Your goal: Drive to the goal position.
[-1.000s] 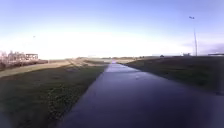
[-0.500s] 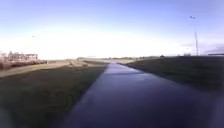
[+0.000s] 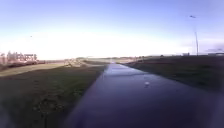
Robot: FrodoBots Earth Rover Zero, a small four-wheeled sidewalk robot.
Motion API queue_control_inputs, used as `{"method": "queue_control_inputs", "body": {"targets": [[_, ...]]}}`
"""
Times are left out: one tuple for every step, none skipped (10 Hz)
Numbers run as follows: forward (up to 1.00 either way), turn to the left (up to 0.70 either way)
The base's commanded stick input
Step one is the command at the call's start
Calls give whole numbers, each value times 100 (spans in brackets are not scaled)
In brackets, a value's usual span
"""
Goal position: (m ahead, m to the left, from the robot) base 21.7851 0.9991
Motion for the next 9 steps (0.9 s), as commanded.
{"method": "queue_control_inputs", "body": {"targets": [[100,-2],[100,0],[100,0],[100,0],[100,0],[100,0],[100,0],[100,0],[100,0]]}}
